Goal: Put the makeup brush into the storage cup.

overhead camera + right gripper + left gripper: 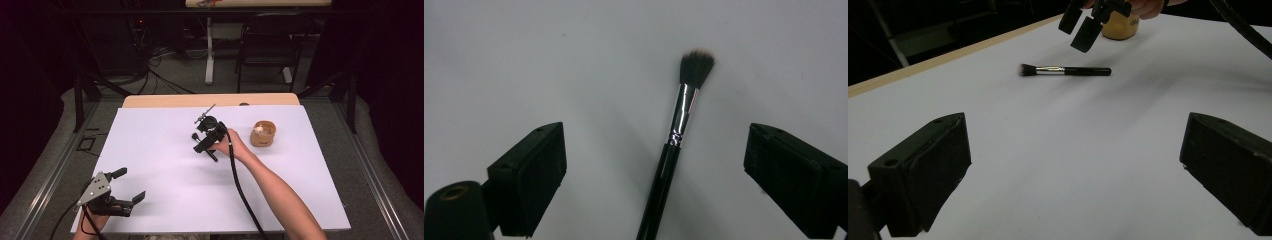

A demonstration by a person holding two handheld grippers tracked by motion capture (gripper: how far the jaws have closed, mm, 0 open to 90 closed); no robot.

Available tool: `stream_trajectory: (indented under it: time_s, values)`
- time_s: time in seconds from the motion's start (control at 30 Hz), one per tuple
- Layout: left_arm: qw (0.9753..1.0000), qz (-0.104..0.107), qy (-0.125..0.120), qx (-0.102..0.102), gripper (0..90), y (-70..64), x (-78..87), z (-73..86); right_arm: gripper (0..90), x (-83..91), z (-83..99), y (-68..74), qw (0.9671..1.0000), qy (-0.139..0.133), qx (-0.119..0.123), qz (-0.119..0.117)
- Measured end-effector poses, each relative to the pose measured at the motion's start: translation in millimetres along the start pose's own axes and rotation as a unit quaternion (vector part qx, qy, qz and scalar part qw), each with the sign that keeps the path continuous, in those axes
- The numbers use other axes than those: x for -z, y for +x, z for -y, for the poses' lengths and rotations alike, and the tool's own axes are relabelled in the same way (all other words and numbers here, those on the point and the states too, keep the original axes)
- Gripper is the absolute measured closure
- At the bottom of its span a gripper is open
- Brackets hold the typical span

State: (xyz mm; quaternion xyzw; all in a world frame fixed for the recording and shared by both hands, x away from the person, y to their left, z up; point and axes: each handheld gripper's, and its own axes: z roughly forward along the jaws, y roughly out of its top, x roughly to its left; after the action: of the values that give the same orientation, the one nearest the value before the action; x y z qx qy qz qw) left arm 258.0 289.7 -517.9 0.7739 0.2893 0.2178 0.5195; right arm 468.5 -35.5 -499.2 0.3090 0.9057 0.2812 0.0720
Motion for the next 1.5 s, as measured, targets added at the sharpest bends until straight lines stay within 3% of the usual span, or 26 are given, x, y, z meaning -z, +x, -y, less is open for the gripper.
stream_trajectory:
  time_s: [0.13,0.17,0.2,0.23,0.43,0.47,0.67,0.97,1.23,1.5]
  values:
    - [1.0,0.0,-0.001,0.0,0.3,-0.3,0.3,0.0,17.8,-2.0,-0.2,-1.2,0.9999,0.012,-0.005,0.011]
    - [1.0,0.0,-0.001,0.0,0.3,-0.2,0.3,0.0,20.3,-1.0,-0.7,-1.5,0.9994,0.03,-0.01,0.011]
    - [1.0,0.0,-0.001,0.0,0.3,-0.4,0.1,-0.1,25.8,-3.8,0.6,-2.1,0.9996,0.013,-0.016,0.019]
    - [1.0,0.0,-0.001,0.0,0.2,-0.4,0.1,-0.1,25.8,-3.8,0.6,-2.1,0.9996,0.013,-0.016,0.019]
    - [1.0,0.0,0.0,0.001,0.3,-0.4,0.0,-0.1,38.6,-6.6,2.8,-4.7,0.999,0.025,-0.028,0.022]
    - [1.0,0.0,0.0,0.001,0.3,-0.5,0.0,-0.1,40.0,-5.4,2.3,-4.7,0.9984,0.042,-0.03,0.02]
    - [1.0,0.0,0.0,0.0,0.3,-0.4,0.3,-0.1,53.2,-9.5,3.2,-2.6,0.9984,0.04,-0.035,0.018]
    - [1.0,0.0,0.0,0.0,0.3,-1.0,0.5,-0.3,58.9,-13.6,4.5,-2.2,0.998,0.045,-0.039,0.021]
    - [1.0,0.0,0.002,0.0,0.3,-0.7,0.3,0.0,62.5,-20.6,4.2,-2.1,0.9961,0.071,-0.045,0.027]
    - [1.0,0.001,0.002,-0.001,0.4,-0.7,0.6,0.0,68.7,-28.6,1.5,1.3,0.9953,0.081,-0.037,0.038]
